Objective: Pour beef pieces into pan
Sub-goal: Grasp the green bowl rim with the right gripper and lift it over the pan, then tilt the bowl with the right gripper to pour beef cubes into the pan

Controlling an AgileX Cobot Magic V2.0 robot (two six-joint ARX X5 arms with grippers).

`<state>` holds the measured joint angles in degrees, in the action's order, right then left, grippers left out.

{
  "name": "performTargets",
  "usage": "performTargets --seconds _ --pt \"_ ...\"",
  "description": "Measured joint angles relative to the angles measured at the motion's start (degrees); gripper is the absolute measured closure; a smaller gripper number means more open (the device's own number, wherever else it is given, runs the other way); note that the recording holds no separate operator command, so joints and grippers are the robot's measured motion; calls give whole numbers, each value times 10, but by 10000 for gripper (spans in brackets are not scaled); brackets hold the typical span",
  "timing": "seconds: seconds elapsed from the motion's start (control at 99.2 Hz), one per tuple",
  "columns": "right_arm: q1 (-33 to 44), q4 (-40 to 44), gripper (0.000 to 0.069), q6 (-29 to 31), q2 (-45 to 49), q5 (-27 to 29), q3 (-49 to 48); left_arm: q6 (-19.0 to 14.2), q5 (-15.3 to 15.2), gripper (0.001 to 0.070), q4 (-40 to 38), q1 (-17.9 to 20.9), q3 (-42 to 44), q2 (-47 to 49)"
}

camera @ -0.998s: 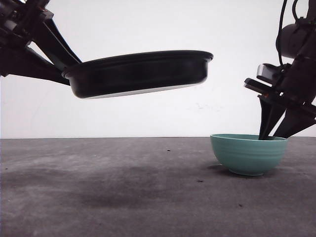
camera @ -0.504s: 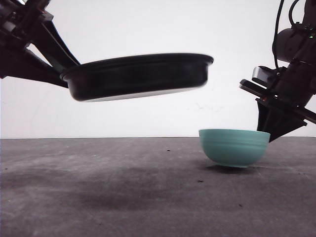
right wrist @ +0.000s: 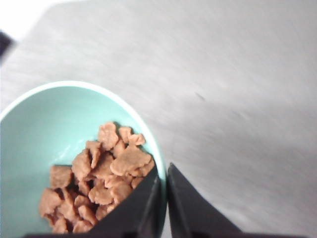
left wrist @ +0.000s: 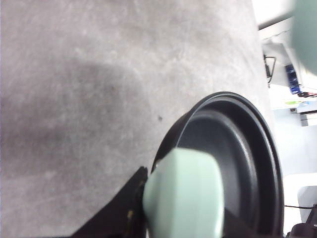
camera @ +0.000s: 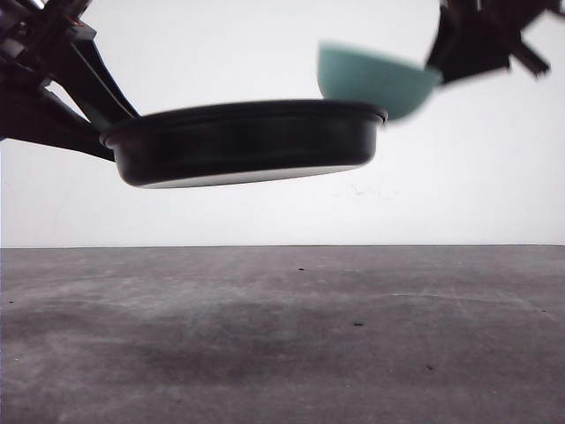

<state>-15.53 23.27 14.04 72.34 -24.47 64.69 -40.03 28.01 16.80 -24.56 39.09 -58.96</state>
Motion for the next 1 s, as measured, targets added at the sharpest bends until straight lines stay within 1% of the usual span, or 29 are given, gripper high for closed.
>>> performTargets --seconds 0.071,0.161,0.313,0.414,0.484,0.645,0.817,0.898,0.998 --pt "-37 1 675 2 -27 35 0 5 0 654 16 -2 16 -10" --pt "-93 1 675 1 -53 85 0 20 -3 654 37 -7 37 -18" --pt "-195 3 675 -16 -67 193 0 43 -14 654 77 -20 82 -32" --pt "-262 12 675 -44 -61 285 0 62 -29 654 106 -23 113 -44" --pt "-302 13 675 -66 -57 349 0 70 -32 654 111 -23 121 -49" --pt "-373 0 675 -116 -52 489 0 75 -32 654 114 -23 124 -52" --pt "-424 -40 675 -182 -50 618 0 75 -33 654 113 -22 127 -52" --pt "-443 -61 675 -217 -48 661 0 74 -33 654 113 -22 127 -52" --pt "-462 -78 676 -263 -41 675 0 73 -33 654 114 -22 129 -52"
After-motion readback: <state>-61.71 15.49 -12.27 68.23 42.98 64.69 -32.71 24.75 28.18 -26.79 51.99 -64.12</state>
